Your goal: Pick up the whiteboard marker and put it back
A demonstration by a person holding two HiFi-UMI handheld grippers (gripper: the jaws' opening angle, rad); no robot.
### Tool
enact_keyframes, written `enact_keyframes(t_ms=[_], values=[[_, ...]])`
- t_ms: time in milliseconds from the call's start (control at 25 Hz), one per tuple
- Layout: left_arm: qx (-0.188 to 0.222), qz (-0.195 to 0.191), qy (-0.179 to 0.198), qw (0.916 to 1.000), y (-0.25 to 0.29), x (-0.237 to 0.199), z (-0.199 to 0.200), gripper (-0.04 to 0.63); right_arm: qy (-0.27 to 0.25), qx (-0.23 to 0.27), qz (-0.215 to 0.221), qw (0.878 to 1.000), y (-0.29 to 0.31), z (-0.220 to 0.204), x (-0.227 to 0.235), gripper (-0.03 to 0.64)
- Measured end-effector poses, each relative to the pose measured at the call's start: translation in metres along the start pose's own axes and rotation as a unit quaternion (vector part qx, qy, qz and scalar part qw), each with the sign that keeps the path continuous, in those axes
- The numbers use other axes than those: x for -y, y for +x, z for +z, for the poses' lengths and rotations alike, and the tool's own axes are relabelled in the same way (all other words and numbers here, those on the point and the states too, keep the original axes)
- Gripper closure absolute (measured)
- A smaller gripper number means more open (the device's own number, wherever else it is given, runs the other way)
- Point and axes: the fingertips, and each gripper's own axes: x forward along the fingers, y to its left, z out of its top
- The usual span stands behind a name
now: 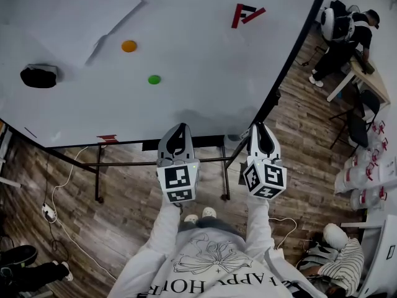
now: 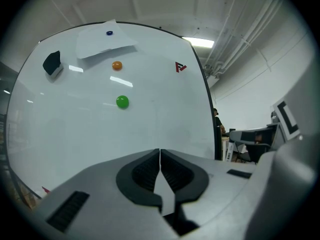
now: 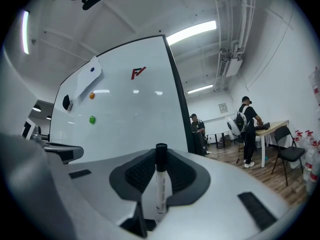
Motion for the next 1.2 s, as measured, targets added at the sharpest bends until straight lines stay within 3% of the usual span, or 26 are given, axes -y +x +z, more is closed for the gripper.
enact_keyframes(t_ms=[600, 1200], values=[[-0.01, 0.007, 0.001, 0.9999, 0.007, -0.006, -0.008, 0.588, 0.011, -0.026, 0.012, 1.0, 0.026, -0.023, 0.001, 0.552], [-0.028, 0.012, 0.0, 0.9995, 0.025, -0.012, -0.024, 0.588, 0.039, -0.112, 0.001, 0.993, 0.064, -0.099, 0.018, 0.552]])
